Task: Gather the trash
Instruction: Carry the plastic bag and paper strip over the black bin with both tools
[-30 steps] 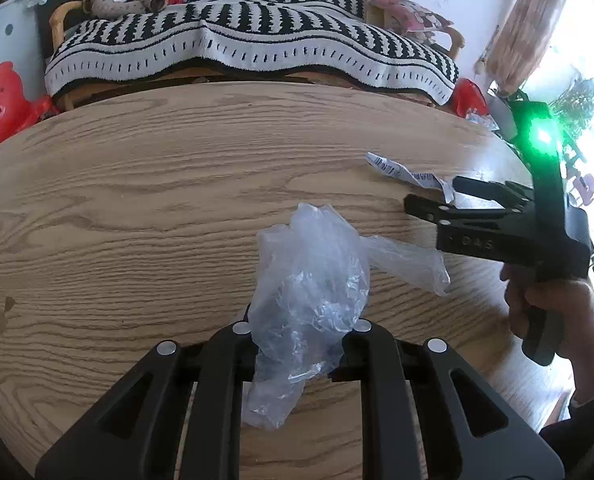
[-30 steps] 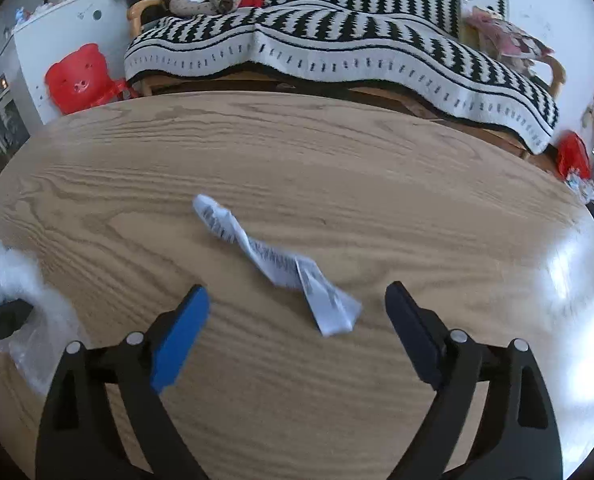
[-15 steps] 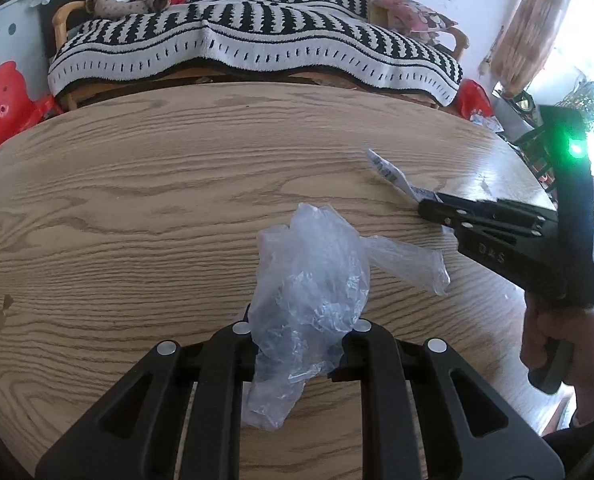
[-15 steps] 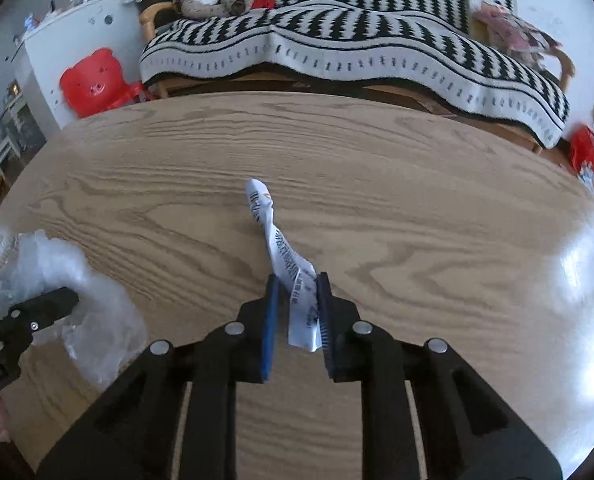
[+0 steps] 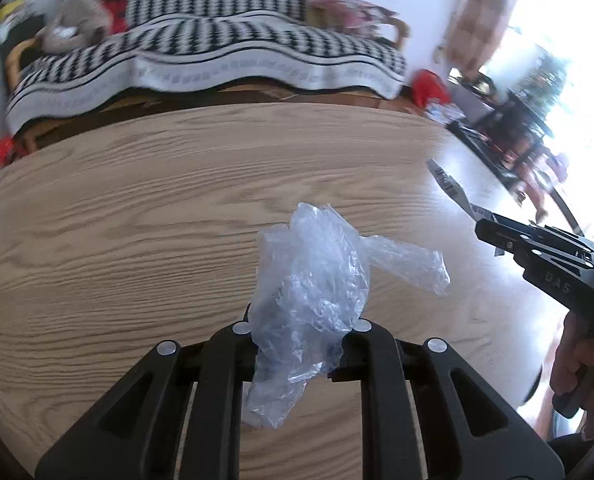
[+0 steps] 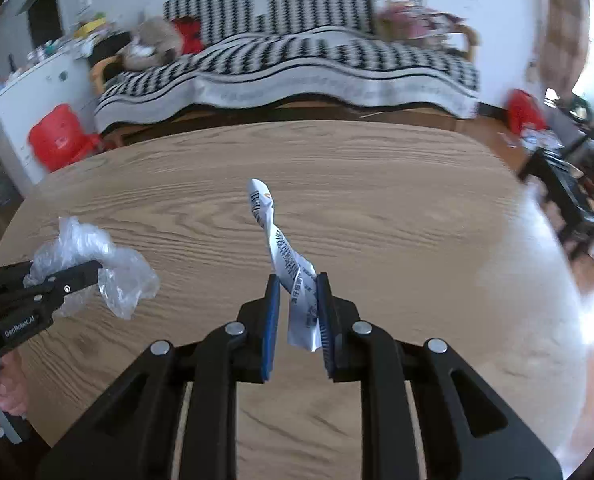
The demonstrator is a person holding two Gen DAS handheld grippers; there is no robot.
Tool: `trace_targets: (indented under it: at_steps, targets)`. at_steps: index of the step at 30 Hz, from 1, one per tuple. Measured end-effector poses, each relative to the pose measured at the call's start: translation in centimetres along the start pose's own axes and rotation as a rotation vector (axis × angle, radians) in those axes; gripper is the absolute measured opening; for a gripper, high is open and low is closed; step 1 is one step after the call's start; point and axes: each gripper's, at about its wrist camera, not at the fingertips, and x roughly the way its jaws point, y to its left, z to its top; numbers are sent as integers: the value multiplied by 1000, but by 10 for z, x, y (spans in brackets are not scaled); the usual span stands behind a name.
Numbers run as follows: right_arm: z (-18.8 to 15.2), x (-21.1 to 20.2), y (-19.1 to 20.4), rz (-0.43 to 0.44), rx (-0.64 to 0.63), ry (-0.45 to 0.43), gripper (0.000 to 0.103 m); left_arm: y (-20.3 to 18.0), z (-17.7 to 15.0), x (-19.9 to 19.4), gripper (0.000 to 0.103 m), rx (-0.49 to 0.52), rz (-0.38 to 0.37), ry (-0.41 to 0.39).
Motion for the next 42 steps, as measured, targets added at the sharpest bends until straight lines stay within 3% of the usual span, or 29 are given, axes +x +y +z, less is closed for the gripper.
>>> trace_targets:
  at_steps: [13,20,25,35,42]
  targets:
    - [-94,-124,-181,-177,243,-67,19,-204,-9,21,15,220,-210,24]
    - [-162,-177,-272,-266,420,-72,19,-312,-39,39,15,342,-310,77]
    - [-217,-206,-324,-316,548,-60,19,-367,-65,50,15,423,-367,112]
    - [-294,-214,-377,-346,711,39,19,-444,-123,81,15,523,-465,239]
    - [-312,-207,-385,-345,736,86,19,-470,-148,101,15,554,-481,306]
